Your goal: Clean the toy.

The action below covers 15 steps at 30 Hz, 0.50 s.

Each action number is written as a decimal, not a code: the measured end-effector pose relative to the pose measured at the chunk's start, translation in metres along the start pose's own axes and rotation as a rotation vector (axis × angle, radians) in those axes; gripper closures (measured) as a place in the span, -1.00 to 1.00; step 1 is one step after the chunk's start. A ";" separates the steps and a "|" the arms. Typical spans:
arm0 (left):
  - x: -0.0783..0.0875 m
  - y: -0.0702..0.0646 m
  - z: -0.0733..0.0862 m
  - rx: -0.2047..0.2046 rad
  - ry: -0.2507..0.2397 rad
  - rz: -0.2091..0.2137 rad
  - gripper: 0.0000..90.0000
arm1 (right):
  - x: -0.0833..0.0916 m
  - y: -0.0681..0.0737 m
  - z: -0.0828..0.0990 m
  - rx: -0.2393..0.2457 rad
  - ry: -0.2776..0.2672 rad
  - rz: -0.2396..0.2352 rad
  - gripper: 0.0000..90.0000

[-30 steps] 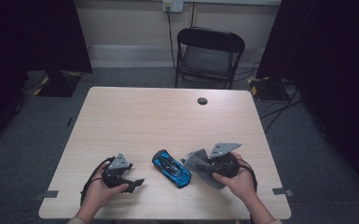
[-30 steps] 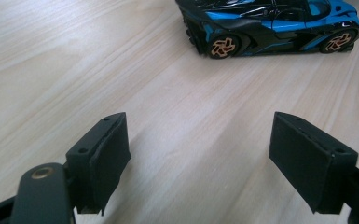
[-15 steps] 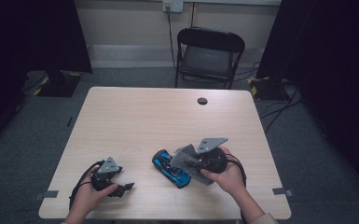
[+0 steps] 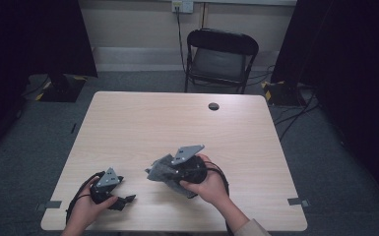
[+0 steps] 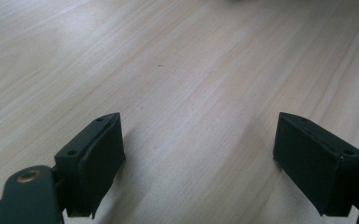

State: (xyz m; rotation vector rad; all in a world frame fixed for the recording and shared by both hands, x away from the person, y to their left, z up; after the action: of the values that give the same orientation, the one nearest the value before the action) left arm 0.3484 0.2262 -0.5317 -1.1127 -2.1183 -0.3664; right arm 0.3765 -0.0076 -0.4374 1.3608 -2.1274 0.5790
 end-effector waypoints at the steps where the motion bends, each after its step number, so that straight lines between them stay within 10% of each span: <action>1: 0.000 0.000 0.001 0.000 -0.003 0.001 -0.65 | -0.004 0.003 -0.003 0.002 0.000 -0.006 0.58; 15: 0.012 0.006 0.013 0.000 -0.033 -0.004 -0.66 | -0.052 0.038 -0.012 0.030 0.033 -0.064 0.57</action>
State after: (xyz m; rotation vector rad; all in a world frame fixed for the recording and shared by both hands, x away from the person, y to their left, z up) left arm 0.3426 0.2438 -0.5335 -1.1217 -2.1494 -0.3519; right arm 0.3617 0.0504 -0.4640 1.4204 -2.0492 0.6057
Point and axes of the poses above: each handheld gripper's, and its own axes: x roughly backward along the jaws, z roughly out of its underside, y roughly to its left, the point moved 5 cm from there along -x, roughly forward along the jaws, and after that the axes turned 5 degrees about z, right-handed, at the moved point
